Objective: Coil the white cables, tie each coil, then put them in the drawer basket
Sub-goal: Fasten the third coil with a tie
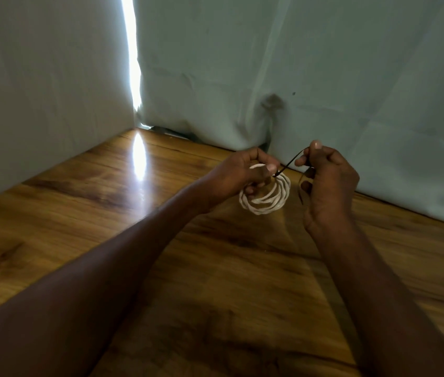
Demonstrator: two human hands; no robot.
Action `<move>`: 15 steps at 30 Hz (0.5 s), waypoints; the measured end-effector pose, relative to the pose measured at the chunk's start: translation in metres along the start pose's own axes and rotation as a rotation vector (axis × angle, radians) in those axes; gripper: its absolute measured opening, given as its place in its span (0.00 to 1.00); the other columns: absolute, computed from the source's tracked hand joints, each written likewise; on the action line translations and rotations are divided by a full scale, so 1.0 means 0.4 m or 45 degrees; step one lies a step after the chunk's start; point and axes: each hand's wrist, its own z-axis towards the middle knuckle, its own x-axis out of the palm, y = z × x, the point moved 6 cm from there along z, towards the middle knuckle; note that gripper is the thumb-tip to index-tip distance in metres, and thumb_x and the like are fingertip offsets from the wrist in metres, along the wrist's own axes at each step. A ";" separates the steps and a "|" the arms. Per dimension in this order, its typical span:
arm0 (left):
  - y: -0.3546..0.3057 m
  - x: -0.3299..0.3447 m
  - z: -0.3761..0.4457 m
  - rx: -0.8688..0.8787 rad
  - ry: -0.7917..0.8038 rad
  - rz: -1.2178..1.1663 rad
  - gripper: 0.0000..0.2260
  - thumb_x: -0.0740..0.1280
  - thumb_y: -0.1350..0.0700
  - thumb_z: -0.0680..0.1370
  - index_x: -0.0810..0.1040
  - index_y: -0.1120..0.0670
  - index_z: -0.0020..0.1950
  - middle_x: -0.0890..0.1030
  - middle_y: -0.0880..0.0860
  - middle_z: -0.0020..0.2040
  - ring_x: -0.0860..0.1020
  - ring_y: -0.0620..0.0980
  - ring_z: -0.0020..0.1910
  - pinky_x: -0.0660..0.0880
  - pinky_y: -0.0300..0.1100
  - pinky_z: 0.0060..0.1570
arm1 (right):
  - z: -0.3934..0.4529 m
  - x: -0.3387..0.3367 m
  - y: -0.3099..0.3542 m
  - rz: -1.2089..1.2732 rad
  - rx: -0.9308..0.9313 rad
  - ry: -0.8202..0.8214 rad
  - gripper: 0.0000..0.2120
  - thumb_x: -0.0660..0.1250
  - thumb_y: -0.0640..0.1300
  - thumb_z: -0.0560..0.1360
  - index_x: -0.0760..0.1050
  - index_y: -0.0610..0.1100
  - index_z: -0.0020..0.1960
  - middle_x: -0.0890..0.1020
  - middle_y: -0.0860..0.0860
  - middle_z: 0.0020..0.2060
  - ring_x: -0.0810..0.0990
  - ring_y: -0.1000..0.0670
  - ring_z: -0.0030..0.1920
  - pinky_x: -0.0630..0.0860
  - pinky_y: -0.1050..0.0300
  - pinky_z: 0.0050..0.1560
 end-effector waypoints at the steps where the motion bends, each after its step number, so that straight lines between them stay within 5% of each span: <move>1: -0.001 0.004 -0.001 -0.015 0.032 0.034 0.13 0.69 0.59 0.82 0.76 0.60 0.66 0.82 0.53 0.45 0.79 0.45 0.38 0.76 0.40 0.36 | 0.001 -0.006 -0.002 -0.028 0.001 -0.028 0.11 0.70 0.49 0.81 0.83 0.49 0.40 0.86 0.51 0.39 0.79 0.55 0.39 0.74 0.55 0.46; 4: -0.001 0.005 -0.003 0.048 -0.024 0.302 0.14 0.71 0.62 0.80 0.74 0.57 0.65 0.83 0.55 0.54 0.84 0.46 0.45 0.83 0.46 0.42 | -0.002 -0.007 -0.002 -0.051 0.039 0.000 0.09 0.68 0.51 0.81 0.83 0.47 0.46 0.88 0.54 0.45 0.84 0.56 0.46 0.75 0.54 0.48; 8: -0.017 -0.018 -0.011 0.370 -0.316 0.729 0.10 0.69 0.60 0.80 0.76 0.55 0.61 0.82 0.48 0.52 0.81 0.41 0.47 0.75 0.33 0.45 | -0.010 0.022 0.012 0.019 0.004 0.149 0.09 0.68 0.46 0.81 0.82 0.44 0.45 0.88 0.49 0.43 0.85 0.56 0.45 0.75 0.61 0.42; 11: -0.027 -0.041 -0.021 0.489 -0.520 0.867 0.09 0.66 0.60 0.80 0.75 0.55 0.60 0.82 0.49 0.50 0.80 0.45 0.47 0.76 0.42 0.45 | -0.019 0.046 0.020 0.007 -0.104 0.270 0.09 0.69 0.41 0.81 0.82 0.39 0.44 0.87 0.44 0.41 0.85 0.53 0.42 0.77 0.66 0.41; 15: -0.030 -0.046 -0.031 0.488 -0.579 0.963 0.10 0.61 0.53 0.80 0.75 0.55 0.58 0.81 0.48 0.45 0.79 0.46 0.41 0.74 0.44 0.38 | -0.049 0.088 -0.004 -0.259 -0.269 0.562 0.06 0.70 0.37 0.79 0.83 0.35 0.45 0.86 0.45 0.38 0.84 0.49 0.40 0.80 0.58 0.45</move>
